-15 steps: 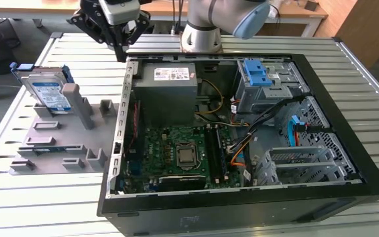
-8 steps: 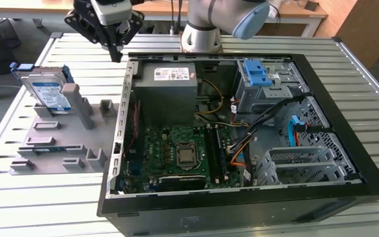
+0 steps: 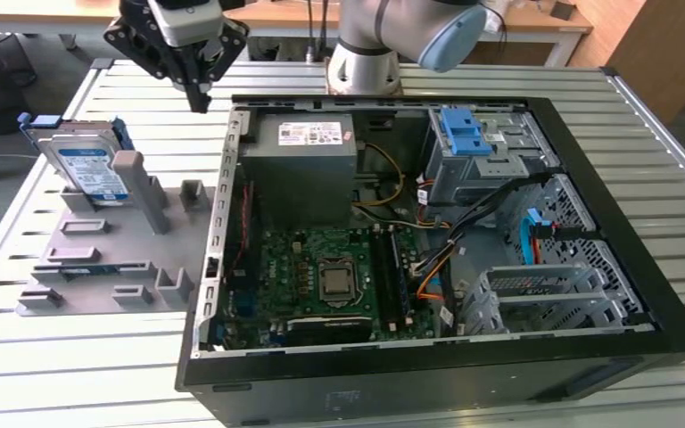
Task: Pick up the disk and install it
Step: 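Reach for the disk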
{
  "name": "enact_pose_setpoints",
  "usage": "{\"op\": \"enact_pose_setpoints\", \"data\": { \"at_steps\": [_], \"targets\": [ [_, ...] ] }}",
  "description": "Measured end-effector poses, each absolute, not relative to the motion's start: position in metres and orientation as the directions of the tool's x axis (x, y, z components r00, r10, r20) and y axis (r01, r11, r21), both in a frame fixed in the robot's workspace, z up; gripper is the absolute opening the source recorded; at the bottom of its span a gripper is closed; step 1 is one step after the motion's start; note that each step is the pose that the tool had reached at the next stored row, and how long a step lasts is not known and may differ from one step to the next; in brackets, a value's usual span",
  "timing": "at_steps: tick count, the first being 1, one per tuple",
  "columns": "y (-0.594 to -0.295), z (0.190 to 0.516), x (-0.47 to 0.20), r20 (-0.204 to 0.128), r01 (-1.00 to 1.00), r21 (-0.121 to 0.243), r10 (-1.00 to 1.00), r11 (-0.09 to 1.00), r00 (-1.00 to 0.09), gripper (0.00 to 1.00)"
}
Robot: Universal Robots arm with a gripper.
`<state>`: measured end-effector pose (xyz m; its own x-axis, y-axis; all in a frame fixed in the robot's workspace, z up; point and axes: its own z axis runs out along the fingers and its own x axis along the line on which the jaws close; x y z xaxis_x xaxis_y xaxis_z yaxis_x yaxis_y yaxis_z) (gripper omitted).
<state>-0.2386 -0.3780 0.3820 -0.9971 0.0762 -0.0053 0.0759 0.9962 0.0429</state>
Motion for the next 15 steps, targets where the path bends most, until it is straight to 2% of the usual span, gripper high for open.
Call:
{"op": "enact_pose_setpoints", "data": {
  "at_steps": [15],
  "targets": [
    [-0.375,0.379,-0.260,0.002,0.076,0.042,0.076,0.996,-0.997,0.11]
  ]
}}
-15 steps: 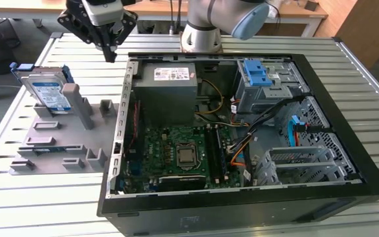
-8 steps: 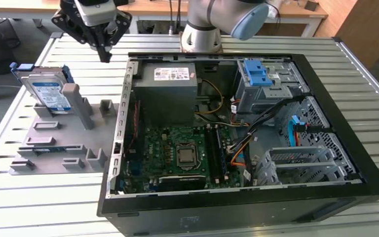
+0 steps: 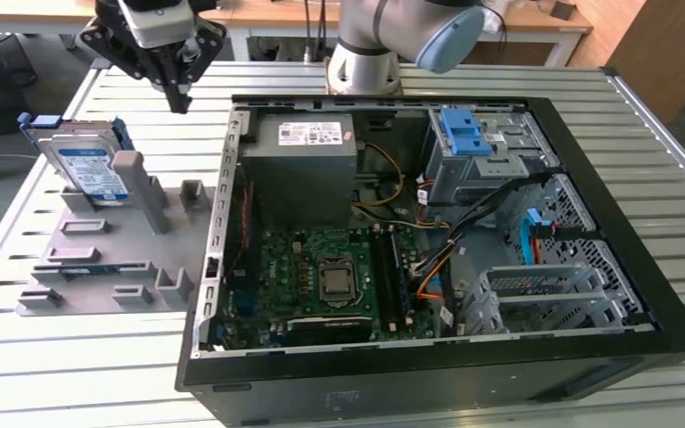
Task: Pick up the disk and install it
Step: 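Reach for the disk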
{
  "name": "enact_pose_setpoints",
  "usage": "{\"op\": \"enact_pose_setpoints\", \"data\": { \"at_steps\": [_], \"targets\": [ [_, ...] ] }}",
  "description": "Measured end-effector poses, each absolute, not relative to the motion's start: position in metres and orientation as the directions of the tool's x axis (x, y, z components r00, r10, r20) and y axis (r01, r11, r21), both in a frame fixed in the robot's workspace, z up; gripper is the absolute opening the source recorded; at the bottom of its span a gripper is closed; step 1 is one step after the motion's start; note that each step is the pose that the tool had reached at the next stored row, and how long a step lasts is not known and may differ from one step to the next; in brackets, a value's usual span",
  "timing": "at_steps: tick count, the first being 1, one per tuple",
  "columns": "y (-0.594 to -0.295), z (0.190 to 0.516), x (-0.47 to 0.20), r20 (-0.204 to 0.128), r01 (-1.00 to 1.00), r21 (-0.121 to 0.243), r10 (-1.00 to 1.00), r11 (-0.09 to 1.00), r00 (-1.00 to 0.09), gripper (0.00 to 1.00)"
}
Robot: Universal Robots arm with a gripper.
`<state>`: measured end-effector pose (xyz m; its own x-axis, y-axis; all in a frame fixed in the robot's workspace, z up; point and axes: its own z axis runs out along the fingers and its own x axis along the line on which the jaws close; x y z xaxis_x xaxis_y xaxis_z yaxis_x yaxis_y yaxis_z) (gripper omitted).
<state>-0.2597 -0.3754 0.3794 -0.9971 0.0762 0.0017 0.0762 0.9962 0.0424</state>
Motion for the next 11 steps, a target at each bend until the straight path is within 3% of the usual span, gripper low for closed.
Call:
{"op": "enact_pose_setpoints", "data": {
  "at_steps": [11],
  "targets": [
    [-0.372,0.377,-0.282,0.005,0.076,0.042,0.076,0.996,-0.997,0.11]
  ]
}}
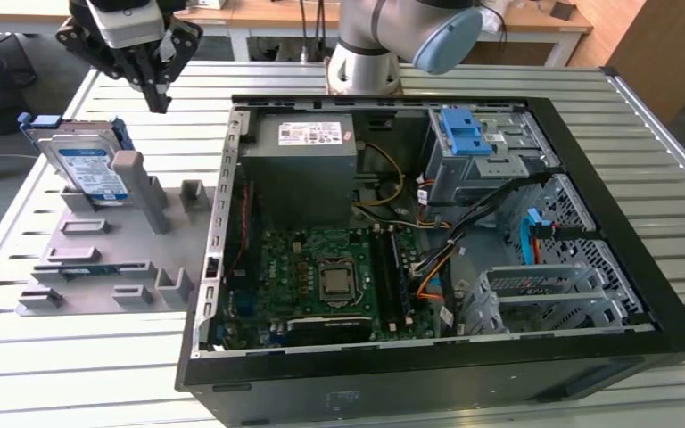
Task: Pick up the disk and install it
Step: 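Reach for the disk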
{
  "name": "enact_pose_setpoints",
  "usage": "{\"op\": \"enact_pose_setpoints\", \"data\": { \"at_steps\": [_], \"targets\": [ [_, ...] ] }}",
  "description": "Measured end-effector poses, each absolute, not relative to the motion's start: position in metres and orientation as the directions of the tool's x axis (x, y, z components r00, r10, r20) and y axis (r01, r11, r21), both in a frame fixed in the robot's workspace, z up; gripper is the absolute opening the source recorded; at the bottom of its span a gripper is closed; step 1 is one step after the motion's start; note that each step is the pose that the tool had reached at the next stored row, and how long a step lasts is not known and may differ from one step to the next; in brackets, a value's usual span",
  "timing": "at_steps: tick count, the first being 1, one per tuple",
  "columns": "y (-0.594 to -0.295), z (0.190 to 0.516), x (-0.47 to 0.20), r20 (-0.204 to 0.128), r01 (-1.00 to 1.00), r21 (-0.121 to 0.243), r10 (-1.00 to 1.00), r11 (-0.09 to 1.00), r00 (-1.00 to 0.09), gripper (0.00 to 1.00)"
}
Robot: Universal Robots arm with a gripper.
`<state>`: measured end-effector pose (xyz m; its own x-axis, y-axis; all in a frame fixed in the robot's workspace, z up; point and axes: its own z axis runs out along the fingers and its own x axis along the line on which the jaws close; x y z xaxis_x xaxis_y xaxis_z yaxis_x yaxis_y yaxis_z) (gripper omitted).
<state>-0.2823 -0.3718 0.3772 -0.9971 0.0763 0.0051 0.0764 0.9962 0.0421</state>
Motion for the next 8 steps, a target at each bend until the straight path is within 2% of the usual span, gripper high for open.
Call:
{"op": "enact_pose_setpoints", "data": {
  "at_steps": [8],
  "targets": [
    [-0.370,0.376,-0.296,0.007,0.076,0.042,0.076,0.996,-0.997,0.11]
  ]
}}
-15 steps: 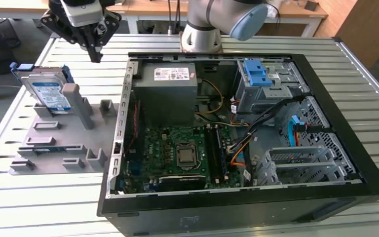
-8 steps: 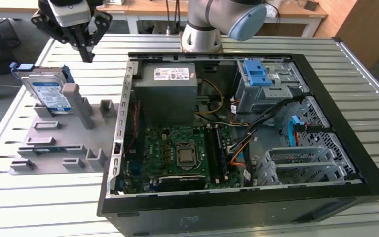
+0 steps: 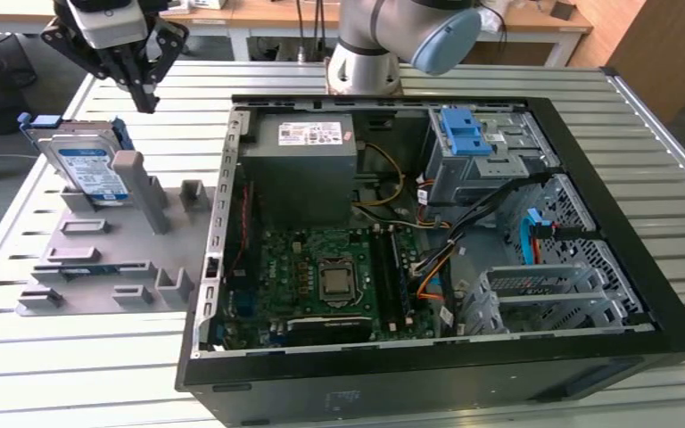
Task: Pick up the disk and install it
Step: 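Reach for the disk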
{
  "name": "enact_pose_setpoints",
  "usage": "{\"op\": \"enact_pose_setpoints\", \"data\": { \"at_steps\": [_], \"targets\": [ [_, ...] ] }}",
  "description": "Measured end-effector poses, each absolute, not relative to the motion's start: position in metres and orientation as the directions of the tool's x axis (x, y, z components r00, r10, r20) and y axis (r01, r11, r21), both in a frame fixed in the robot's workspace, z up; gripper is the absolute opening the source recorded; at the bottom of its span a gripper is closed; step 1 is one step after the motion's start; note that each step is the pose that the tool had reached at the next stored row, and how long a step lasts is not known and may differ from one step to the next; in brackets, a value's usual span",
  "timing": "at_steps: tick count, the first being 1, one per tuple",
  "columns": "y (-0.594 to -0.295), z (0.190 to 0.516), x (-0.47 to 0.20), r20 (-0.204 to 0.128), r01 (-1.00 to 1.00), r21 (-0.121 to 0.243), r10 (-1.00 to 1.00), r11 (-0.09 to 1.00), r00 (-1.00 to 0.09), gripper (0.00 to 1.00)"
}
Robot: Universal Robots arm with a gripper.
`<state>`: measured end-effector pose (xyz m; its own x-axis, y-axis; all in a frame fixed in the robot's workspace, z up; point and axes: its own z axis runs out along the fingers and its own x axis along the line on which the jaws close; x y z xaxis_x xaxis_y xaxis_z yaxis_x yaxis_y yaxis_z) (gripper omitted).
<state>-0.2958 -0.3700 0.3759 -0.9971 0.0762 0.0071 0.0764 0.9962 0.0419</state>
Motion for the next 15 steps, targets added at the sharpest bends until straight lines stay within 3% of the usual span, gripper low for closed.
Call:
{"op": "enact_pose_setpoints", "data": {
  "at_steps": [15],
  "targets": [
    [-0.367,0.373,-0.320,0.011,0.077,0.042,0.076,0.996,-0.997,0.11]
  ]
}}
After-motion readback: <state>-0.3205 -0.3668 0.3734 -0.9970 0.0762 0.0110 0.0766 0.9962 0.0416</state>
